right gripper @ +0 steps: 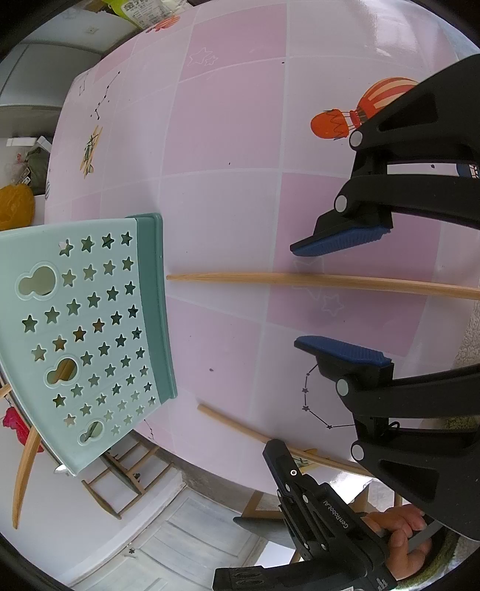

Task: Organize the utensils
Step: 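Close the left tool on a chopstick while the right tool approaches another, then close the right tool on a wooden chopstick while the left tool holds its own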

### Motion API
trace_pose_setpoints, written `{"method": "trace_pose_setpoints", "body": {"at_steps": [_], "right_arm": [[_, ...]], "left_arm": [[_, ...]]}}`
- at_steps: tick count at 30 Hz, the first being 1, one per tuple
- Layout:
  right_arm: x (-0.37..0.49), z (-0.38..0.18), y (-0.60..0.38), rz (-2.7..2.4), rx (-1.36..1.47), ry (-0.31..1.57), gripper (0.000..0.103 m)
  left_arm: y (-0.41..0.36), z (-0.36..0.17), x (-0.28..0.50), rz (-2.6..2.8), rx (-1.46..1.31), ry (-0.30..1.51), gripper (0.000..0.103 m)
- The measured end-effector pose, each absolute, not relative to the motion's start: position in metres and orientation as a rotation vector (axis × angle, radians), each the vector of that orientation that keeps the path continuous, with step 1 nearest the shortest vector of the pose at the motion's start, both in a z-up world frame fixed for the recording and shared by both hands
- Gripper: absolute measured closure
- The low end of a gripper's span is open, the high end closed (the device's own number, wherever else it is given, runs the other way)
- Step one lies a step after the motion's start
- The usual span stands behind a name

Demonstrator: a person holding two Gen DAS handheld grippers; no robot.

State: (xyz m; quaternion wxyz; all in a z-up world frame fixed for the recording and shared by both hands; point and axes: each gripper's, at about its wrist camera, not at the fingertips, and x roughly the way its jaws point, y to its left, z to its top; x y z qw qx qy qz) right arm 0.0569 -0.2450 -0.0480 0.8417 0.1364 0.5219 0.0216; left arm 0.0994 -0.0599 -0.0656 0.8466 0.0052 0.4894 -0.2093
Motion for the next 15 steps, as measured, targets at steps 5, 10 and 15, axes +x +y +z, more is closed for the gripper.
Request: {"method": "trace_pose_setpoints", "body": {"at_steps": [5,10,15], "right_arm": [[0.056,-0.048,-0.245,0.044,0.281,1.100,0.059],[0.056,-0.048,-0.242,0.039,0.261,1.097,0.059],[0.055,-0.049,-0.234,0.028,0.203,1.090,0.061]], "left_arm": [[-0.060,-0.065,0.099,-0.440,0.011,1.032,0.098],[-0.060,-0.065,0.099,-0.437,0.013,1.030,0.098],[-0.061,-0.065,0.098,-0.431,0.018,1.029,0.098]]}}
